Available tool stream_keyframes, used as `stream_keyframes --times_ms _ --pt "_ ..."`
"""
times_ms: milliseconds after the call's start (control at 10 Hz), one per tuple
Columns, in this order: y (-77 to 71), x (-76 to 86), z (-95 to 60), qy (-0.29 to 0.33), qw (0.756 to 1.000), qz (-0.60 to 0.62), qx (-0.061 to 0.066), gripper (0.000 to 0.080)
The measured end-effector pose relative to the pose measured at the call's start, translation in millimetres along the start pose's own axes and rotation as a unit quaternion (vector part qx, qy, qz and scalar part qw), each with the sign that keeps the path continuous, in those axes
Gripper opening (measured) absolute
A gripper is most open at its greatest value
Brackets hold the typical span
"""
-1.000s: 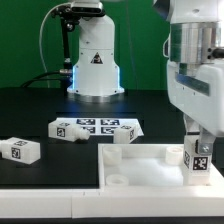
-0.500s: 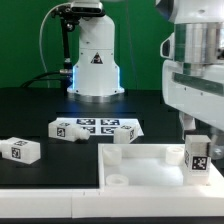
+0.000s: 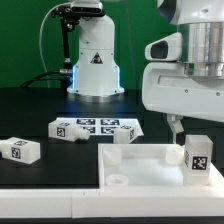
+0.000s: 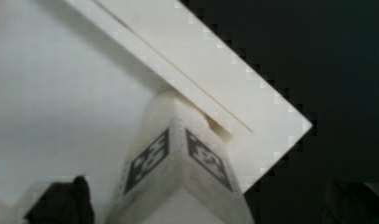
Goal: Assemble square table
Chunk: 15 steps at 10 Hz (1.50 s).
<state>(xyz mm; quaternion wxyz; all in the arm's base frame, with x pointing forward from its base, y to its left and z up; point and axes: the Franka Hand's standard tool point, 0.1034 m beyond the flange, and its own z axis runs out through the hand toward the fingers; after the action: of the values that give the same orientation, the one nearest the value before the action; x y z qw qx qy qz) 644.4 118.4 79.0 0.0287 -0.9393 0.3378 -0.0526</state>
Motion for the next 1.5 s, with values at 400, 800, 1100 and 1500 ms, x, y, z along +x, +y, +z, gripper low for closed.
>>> stream_keyframes --times_ms 400,800,1100,1500 --pt "-0.3 11.3 -2.1 0.018 0.983 -0.181 0.006 0.0529" --pt "2.5 13.9 -1.6 0.018 0.997 -0.076 0.006 0.0288" --pt "8.6 15.9 -1.6 0.013 0.994 0.11 -0.004 0.0288" --pt "18.6 13.8 -1.2 -0.03 0.908 0.418 0.006 0.0289"
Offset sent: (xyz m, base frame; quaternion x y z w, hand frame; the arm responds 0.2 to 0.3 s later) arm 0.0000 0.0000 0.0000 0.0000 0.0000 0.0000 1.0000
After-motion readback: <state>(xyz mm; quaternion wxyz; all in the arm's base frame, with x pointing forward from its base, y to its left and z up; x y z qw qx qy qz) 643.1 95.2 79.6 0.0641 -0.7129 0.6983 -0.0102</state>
